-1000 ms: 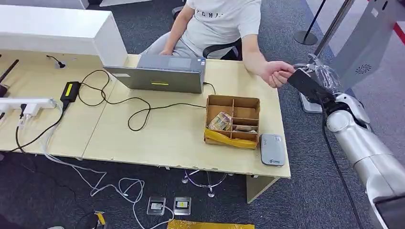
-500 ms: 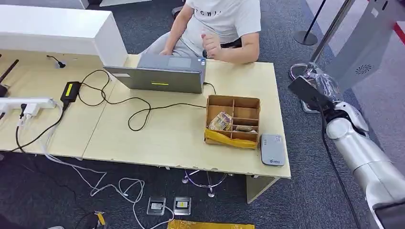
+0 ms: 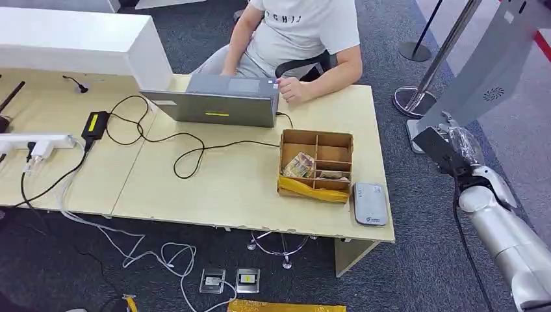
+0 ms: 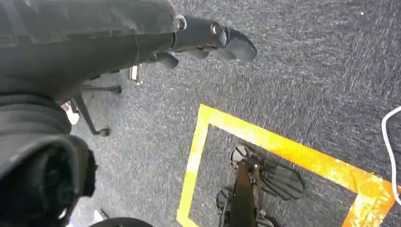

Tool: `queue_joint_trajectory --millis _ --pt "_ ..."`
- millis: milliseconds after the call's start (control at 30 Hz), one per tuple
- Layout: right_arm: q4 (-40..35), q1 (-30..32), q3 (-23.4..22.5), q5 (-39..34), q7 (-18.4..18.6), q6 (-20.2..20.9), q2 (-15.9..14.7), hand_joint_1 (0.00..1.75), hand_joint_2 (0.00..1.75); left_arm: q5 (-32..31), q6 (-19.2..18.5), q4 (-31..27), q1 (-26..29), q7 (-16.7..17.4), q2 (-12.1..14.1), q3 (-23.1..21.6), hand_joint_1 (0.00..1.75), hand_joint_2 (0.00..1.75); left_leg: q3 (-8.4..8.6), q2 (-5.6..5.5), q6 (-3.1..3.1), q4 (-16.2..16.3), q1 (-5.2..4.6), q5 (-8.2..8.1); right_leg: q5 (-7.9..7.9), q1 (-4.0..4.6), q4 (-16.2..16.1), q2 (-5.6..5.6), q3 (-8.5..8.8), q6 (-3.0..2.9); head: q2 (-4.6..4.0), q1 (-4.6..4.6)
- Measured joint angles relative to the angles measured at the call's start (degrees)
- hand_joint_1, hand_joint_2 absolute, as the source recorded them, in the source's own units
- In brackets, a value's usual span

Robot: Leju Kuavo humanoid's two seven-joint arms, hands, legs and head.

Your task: Pass the card to the sensor for recognition and then transmit it.

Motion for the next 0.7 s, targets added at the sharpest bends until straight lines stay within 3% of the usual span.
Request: queue_joint_trajectory --millis 400,700 --pt "-2.86 4.0 -0.27 0.89 0.22 -1.09 -0.61 1.75 1.75 0.55 0.87 0.0 -0.05 0.2 0.0 0.0 0.0 0.0 -0.01 0.02 0.0 -0.01 0.0 0.0 0.0 0.0 0.0 0.0 0.02 0.0 0.02 -0.02" --pt "-1.73 4.94 0.81 1.68 -3.3 -1.12 3.52 1.75 1.75 1.49 2.01 -0.02 -0.99 2.08 -0.2 -0.46 0.0 0.0 0.0 0.06 0.0 -0.01 0.03 0.0 0.01 0.03 0.01 0.02 0.0 -0.01 0.0 -0.02"
